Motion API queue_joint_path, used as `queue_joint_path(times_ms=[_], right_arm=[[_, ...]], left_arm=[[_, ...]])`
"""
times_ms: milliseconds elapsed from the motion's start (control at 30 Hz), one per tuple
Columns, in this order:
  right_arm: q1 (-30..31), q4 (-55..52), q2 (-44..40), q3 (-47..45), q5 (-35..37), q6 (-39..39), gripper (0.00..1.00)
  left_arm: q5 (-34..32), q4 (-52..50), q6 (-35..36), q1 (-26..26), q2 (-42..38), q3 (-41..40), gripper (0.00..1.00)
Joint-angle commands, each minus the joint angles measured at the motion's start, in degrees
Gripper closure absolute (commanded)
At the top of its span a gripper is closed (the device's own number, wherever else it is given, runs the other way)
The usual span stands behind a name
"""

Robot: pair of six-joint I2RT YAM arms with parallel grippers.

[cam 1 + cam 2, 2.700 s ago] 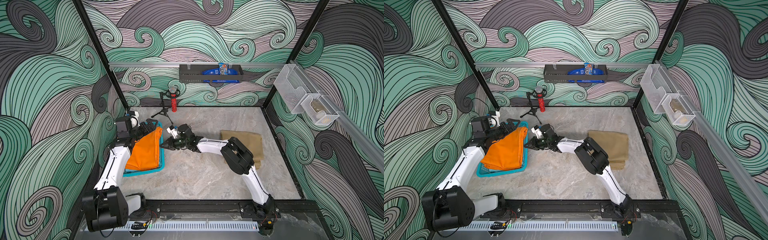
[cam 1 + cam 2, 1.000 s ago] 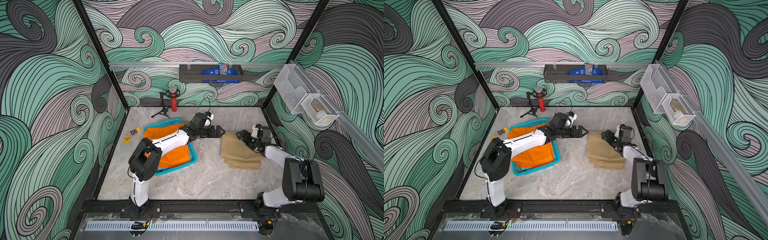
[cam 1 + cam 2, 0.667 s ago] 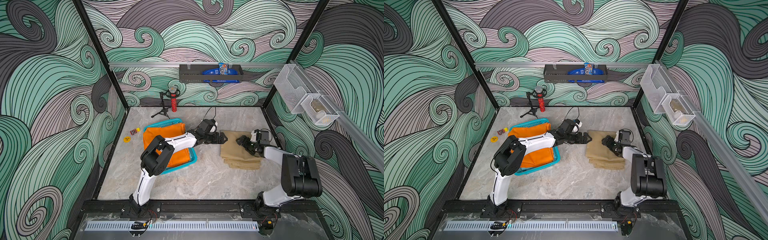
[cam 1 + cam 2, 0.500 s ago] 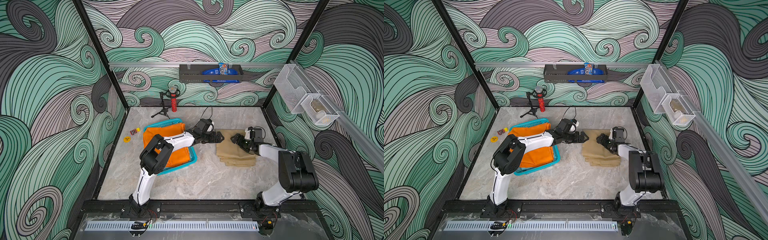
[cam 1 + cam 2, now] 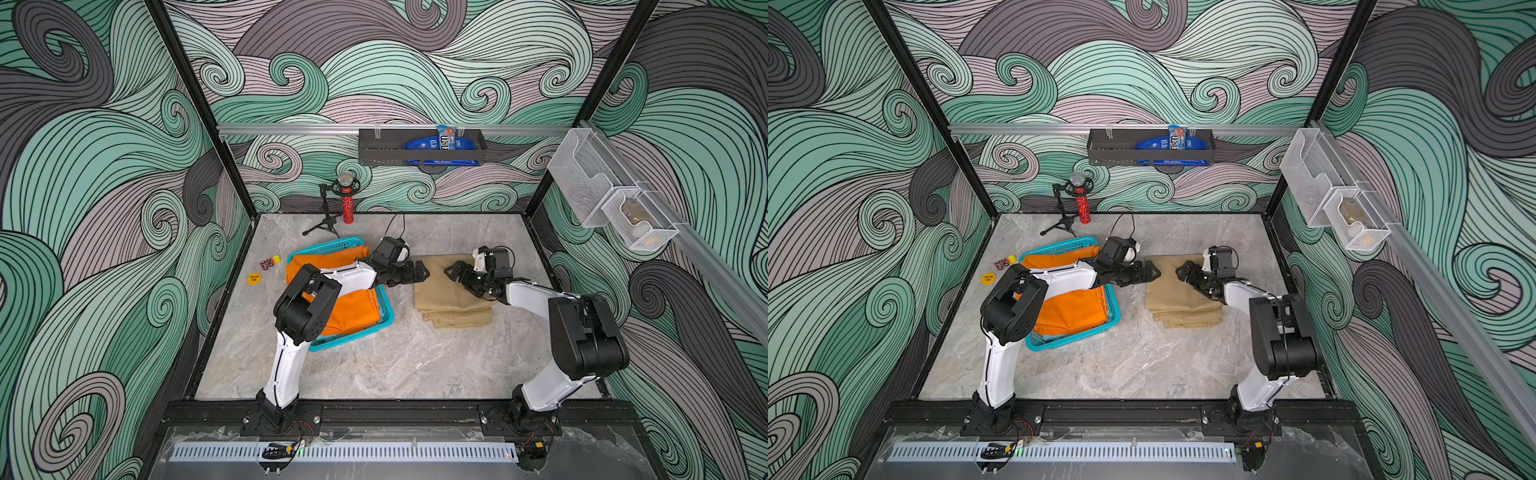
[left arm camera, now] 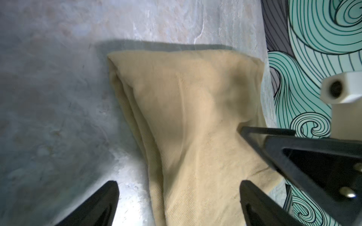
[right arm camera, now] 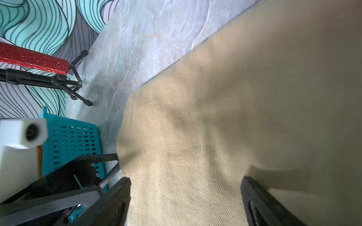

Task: Put the folded long pants in the basket
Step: Move the long pant to the center of the board, then pick up the long pant at the center of the board.

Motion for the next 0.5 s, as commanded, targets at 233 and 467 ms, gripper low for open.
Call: queue_joint_path(times_ms=[233, 467], right_arm=[[-16.0, -6.2, -1.7, -2.9, -3.7, -10.2, 0.07], [-15.6, -6.1, 2.0, -4.1, -7.5, -11.1, 0.1]], left_arm=[[2.8, 2.5, -2.8, -1.2, 3.6, -0.8, 0.02], [4.3, 4.8, -5.9, -3.7, 5.0, -1.0, 0.03]])
